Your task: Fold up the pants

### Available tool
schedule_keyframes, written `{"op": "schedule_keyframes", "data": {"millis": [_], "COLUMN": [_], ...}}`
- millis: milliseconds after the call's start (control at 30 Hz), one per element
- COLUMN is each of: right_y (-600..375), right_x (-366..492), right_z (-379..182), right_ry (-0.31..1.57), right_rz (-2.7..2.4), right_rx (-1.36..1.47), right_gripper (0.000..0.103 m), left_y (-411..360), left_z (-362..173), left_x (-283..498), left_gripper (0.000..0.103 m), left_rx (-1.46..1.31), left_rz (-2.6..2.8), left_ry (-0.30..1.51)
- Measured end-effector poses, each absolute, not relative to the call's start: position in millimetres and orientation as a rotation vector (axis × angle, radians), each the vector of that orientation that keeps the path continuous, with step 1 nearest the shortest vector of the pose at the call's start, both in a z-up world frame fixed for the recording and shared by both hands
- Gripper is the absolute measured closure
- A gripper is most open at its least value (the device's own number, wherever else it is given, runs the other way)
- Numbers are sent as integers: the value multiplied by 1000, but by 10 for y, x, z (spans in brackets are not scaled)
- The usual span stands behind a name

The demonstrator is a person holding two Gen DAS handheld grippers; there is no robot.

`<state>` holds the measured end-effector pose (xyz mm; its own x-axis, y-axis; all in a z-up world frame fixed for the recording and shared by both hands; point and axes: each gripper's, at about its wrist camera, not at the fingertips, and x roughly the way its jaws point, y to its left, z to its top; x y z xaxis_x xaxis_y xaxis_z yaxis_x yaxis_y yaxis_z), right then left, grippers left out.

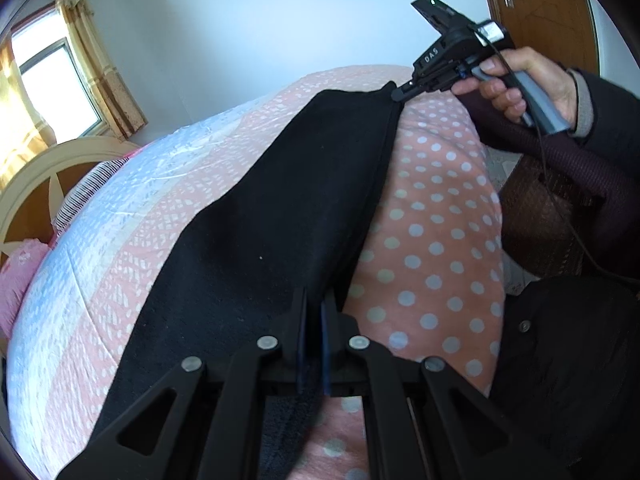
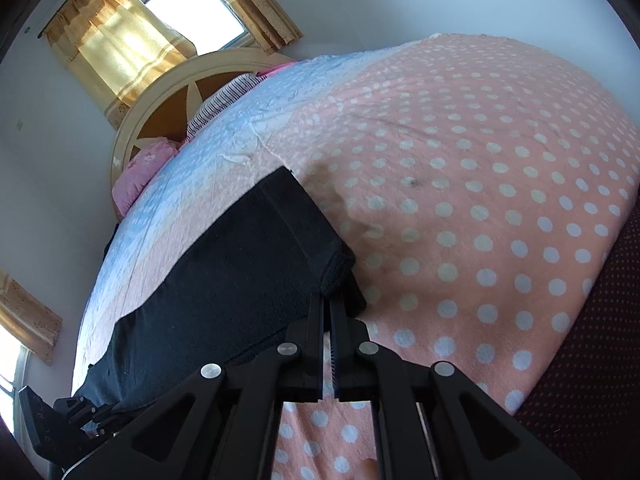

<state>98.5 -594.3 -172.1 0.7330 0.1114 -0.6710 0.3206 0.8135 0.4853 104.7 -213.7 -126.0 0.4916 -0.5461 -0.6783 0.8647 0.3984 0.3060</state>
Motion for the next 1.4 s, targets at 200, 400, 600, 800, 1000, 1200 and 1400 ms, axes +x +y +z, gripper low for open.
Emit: {"op": "schedule_keyframes", "data": {"millis": [200, 400, 600, 800, 1000, 1200, 1400], "right_y": [-6037, -5721, -4247, -3111, -3066, -3003, -2934], "right_x": [899, 783, 1070, 1261, 1404, 1855, 2086], "right_z": [-1613, -1121, -989, -1304, -1404, -1399, -1210], "right_ry": [705, 603, 691, 795, 897, 921, 957], "right_rz": [-198, -218, 234, 514, 533, 504, 430], "right_rx": [622, 445, 130, -56, -48, 9, -21], "right_gripper": [80, 77, 77, 77, 77, 73, 73], "left_y": [-2029, -1432, -991, -886, -741, -232, 171], "left_z": [-1187, -968, -1136, -1314, -1237, -1196, -1258], "left_x": [1088, 1003, 1075, 1214, 1344, 1473, 1541], "left_gripper": [79, 39, 39, 39, 39, 37, 34], "left_rx": [662, 585, 616, 600, 547, 495, 414], "left_rz": [-902, -808, -709, -653, -610, -480, -390], "left_ry": [507, 444, 514, 597, 631, 638, 715]}}
